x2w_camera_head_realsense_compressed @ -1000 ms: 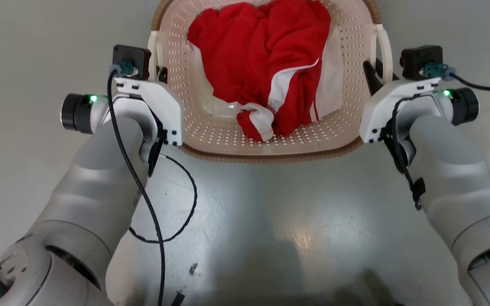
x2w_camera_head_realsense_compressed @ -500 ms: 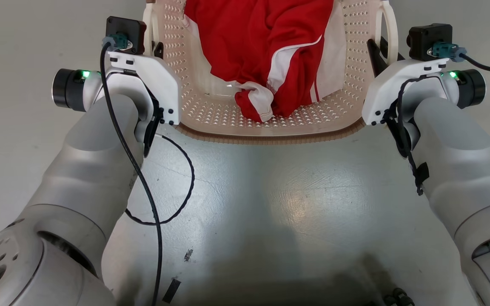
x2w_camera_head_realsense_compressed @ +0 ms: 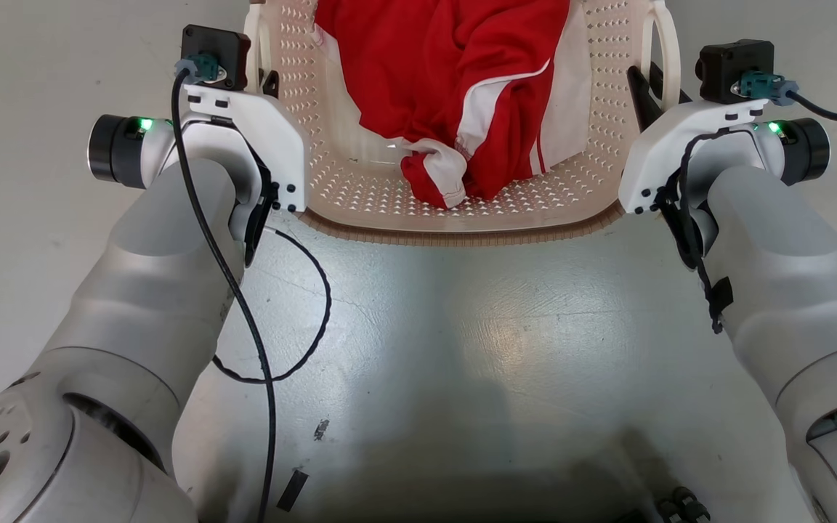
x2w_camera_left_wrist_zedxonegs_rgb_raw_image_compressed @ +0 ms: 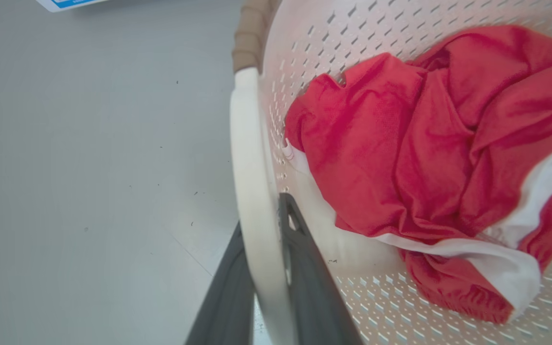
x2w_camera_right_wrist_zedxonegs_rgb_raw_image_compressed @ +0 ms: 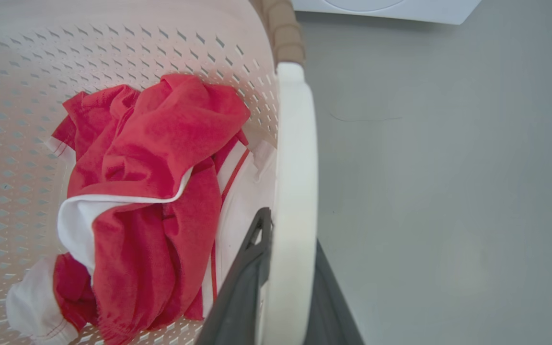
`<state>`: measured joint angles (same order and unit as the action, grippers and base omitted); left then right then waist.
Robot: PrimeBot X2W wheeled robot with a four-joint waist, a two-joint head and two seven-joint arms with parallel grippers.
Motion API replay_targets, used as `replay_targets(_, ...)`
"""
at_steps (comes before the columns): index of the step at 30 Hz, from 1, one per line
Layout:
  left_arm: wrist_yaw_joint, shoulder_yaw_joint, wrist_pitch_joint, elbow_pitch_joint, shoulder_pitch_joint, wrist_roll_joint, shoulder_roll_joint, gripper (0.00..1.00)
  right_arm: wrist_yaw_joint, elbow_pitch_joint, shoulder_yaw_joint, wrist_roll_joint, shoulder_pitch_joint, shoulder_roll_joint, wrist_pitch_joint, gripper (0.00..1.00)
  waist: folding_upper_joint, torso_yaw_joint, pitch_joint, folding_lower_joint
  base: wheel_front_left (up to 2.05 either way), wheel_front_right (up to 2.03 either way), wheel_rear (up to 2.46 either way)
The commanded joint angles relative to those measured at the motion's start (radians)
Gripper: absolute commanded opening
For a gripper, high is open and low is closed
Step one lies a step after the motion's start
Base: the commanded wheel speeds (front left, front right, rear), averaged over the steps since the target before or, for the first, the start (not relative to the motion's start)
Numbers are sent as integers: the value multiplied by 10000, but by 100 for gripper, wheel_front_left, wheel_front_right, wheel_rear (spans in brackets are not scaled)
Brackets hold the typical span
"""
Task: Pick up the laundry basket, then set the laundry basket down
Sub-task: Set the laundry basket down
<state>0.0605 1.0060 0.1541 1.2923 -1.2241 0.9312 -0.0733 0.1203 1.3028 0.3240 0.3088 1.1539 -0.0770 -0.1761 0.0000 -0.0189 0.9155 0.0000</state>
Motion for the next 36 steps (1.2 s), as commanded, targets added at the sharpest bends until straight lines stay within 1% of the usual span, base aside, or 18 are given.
replay_targets(1, 6, -47, 8, -31, -263, -75, -268, 0, 104, -124, 86, -95, -280, 268, -126, 0, 0, -1, 5, 0, 0, 0, 0)
replay_targets(7, 11, -35, -18, -26, -278, -35, -264, 0, 104, -122, -119, -295, -356, 268, -62, 0, 0, 13, 15, 0, 0, 0, 0)
replay_targets(8, 24, -56, -14, -25, -280, -8, -268, 4, 104, -122, -160, -323, -357, 268, -58, 0, 0, 13, 18, 0, 0, 0, 0)
replay_targets(9, 77, -138, 16, -24, -278, 74, -274, 47, 104, -122, -213, -406, -341, 268, -97, 23, 0, 3, 23, 0, 0, 0, 0)
replay_targets(10, 123, -205, 45, -23, -272, 141, -275, 85, 104, -122, -290, -533, -329, 268, -153, 65, 0, -8, 26, 0, 0, 0, 0)
replay_targets(11, 170, -232, 69, -23, -264, 170, -272, 100, 104, -122, -394, -656, -332, 268, -187, 100, 0, -10, 29, 0, 0, 0, 0)
replay_targets(16, 216, -226, 159, -20, -175, 200, -267, 100, 104, -122, -1056, -1245, -391, 263, -313, 100, 0, -25, 28, 0, 0, 0, 0)
replay_targets(19, 242, -232, 186, -19, -92, 227, -337, 100, 104, -122, -1254, -1395, -447, 265, -395, 100, 0, -16, -27, 0, 0, 0, 0)
replay_targets(29, 338, -317, 326, -17, 203, 377, -423, 100, 104, -243, -1216, -1238, -624, 266, -682, 100, 0, -95, -450, 0, 0, 0, 0)
replay_targets(36, 244, -518, 778, -18, 640, 583, -325, 100, 104, -559, -1258, -1247, -967, 267, -835, 100, 0, -161, -1207, 0, 0, 0, 0)
